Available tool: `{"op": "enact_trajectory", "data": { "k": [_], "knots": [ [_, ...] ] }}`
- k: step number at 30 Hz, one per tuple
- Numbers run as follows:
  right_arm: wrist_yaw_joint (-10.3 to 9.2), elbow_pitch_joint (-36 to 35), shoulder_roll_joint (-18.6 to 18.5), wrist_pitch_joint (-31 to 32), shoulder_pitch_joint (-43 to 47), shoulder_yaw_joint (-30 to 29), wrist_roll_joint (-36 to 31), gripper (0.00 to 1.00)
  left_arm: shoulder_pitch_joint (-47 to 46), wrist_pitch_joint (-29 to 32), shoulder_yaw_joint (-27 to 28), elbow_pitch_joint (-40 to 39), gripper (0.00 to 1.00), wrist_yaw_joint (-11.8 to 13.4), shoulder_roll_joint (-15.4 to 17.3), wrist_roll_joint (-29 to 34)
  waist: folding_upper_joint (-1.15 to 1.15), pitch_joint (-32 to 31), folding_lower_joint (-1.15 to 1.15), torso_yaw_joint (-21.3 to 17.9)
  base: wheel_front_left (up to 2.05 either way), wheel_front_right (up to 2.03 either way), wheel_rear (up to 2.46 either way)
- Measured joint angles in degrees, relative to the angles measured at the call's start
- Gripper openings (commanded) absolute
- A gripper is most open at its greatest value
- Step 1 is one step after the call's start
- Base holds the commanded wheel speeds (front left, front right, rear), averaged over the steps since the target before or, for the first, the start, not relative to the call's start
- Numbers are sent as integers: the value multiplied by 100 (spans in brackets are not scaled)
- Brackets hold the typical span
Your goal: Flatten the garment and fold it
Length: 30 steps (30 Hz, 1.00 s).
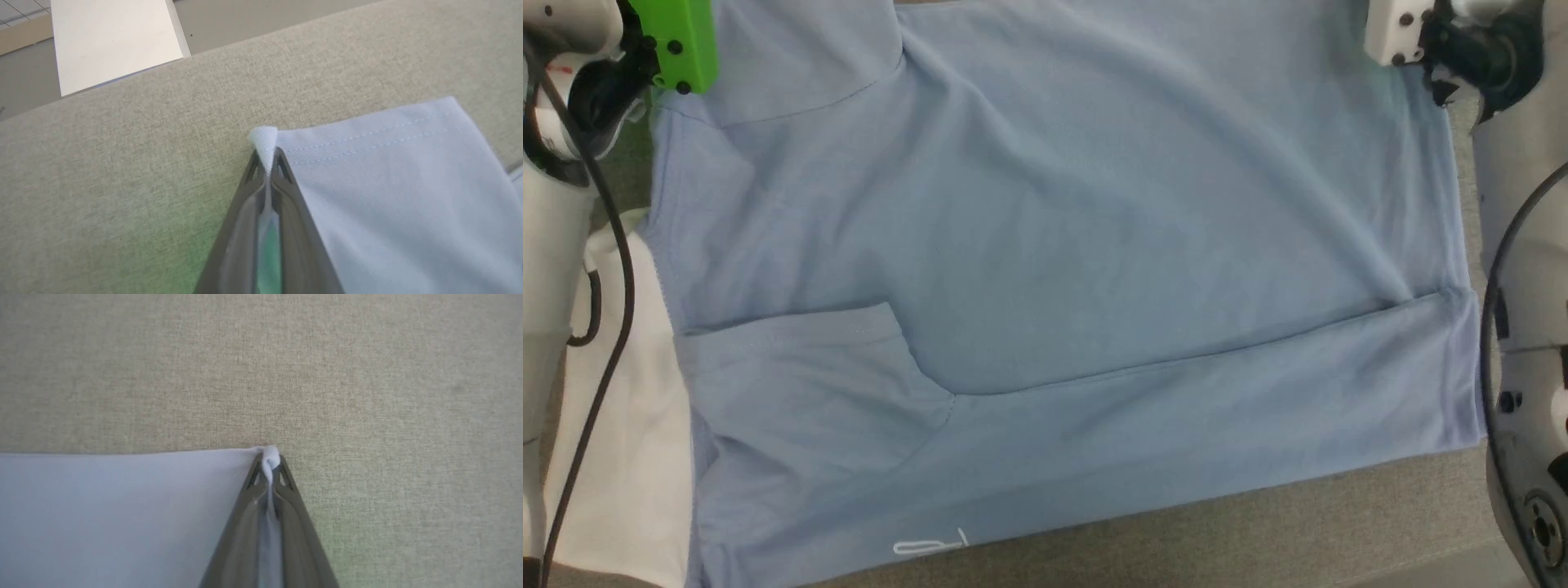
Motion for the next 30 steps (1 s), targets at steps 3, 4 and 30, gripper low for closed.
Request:
{"op": "enact_trajectory", "data": {
  "k": [3, 4, 30],
  "knots": [
    [-1, -37, 13, -490, 238, 134, 229, 0, 140, -846, 99, 94, 0, -114, -69, 23, 0, -123, 0, 5, 0, 0, 0],
    [-1, -93, -4, -708, 384, 271, 335, 0, 232, -1184, 158, 122, 0, -146, -122, 23, 0, -184, 0, 11, 0, 0, 0],
    [0, -1755, -1454, -2617, 4281, 921, 2120, 0, 5345, -3394, 583, -1712, 0, -69, -533, -1330, 0, -2439, -1, 721, 0, 0, 0]
  ]
}}
